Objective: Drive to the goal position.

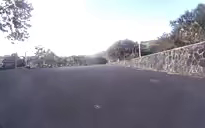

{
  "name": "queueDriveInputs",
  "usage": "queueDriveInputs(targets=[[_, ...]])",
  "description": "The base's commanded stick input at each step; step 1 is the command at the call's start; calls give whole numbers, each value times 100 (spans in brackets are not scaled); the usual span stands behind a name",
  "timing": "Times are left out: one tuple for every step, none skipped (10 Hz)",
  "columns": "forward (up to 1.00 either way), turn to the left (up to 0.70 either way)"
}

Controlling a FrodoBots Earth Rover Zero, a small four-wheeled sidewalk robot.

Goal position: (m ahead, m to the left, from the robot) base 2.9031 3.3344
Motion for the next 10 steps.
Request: queueDriveInputs(targets=[[70,0],[70,0],[70,0],[70,0],[70,0],[70,0],[70,0],[70,0],[70,0],[70,0]])
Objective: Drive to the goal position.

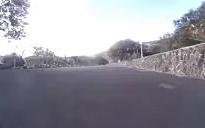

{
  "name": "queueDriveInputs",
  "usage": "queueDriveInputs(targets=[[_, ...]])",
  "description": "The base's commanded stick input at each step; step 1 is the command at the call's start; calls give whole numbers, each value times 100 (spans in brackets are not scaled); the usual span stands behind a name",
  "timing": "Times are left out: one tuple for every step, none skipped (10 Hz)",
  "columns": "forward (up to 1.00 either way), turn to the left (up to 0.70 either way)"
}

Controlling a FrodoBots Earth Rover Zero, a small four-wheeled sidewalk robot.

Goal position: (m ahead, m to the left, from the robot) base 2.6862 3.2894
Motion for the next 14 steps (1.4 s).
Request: queueDriveInputs(targets=[[70,0],[70,0],[70,0],[70,0],[70,0],[70,0],[70,0],[70,0],[70,0],[70,0],[70,0],[70,0],[70,0],[70,0]])
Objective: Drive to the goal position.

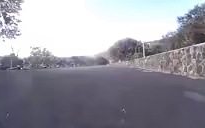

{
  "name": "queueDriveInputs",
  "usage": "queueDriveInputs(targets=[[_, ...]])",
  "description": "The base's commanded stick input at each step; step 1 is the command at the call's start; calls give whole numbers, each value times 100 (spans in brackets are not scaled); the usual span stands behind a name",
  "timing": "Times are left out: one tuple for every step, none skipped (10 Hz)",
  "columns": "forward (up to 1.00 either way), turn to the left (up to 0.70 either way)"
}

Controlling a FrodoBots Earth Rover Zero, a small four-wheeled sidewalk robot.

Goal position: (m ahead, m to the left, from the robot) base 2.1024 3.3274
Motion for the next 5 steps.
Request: queueDriveInputs(targets=[[70,0],[70,0],[70,0],[70,0],[70,0]])
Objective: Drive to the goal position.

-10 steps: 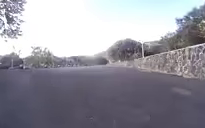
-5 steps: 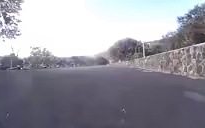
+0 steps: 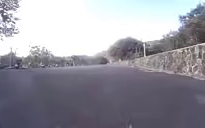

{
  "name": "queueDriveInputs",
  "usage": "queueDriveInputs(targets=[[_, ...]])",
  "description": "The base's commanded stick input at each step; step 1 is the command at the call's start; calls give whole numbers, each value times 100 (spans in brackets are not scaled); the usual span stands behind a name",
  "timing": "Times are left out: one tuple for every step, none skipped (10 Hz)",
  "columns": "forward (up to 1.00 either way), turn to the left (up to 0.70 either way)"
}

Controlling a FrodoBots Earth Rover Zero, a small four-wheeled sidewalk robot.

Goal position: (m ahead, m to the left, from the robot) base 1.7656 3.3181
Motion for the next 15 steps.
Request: queueDriveInputs(targets=[[70,0],[70,0],[70,0],[70,0],[70,0],[70,0],[70,0],[70,0],[70,0],[70,0],[70,0],[70,0],[70,0],[70,0],[70,0]])
